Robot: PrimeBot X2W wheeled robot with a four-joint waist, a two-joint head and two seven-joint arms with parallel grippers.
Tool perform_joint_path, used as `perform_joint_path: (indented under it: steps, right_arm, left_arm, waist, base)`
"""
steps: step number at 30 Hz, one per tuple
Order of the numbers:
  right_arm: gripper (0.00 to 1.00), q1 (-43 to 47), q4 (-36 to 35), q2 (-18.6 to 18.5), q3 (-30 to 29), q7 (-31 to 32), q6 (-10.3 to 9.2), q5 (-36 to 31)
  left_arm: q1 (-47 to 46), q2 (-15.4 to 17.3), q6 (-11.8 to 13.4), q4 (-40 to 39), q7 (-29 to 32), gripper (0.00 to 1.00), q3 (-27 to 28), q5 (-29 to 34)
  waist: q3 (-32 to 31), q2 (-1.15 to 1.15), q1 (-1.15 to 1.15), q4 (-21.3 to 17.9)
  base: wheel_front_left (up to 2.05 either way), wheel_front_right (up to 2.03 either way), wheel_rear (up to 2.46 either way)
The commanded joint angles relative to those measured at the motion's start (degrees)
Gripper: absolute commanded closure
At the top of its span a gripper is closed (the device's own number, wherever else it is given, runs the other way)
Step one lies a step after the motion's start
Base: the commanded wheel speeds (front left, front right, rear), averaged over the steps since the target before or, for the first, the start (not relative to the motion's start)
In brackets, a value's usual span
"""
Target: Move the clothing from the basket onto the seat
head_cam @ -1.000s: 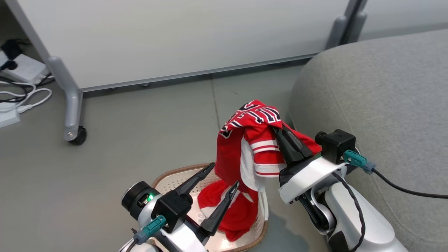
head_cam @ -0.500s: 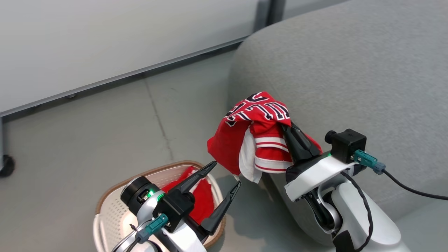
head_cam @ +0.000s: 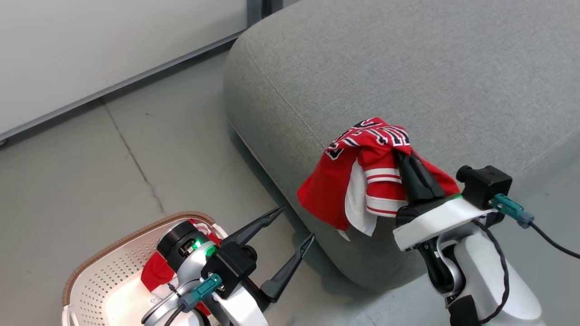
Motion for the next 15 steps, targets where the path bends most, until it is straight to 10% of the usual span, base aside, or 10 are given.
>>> perform_joint_path:
  steps: [1,15]
  right_arm:
    - [1.0,-0.13,-0.62,-0.16,-1.27,-0.16,0.13,-0.15]
    - [1.0,-14.68,-0.78,-0.18,-15.28,-0.17,0.13,-0.45]
  left_arm:
    - [-1.11,0.75,-0.06,-0.37,0.19,0.0,-0.02,0.8]
    - [-9.57,5.47,-1.06,-5.33,2.74,0.0,0.44,3.21]
  waist:
    - [1.08,0.0,0.0,-0.55]
    - [11.81,0.0,0.0,2.79]
  base:
    - [0.0,0.0,0.0]
    - [0.0,0.0,0.0]
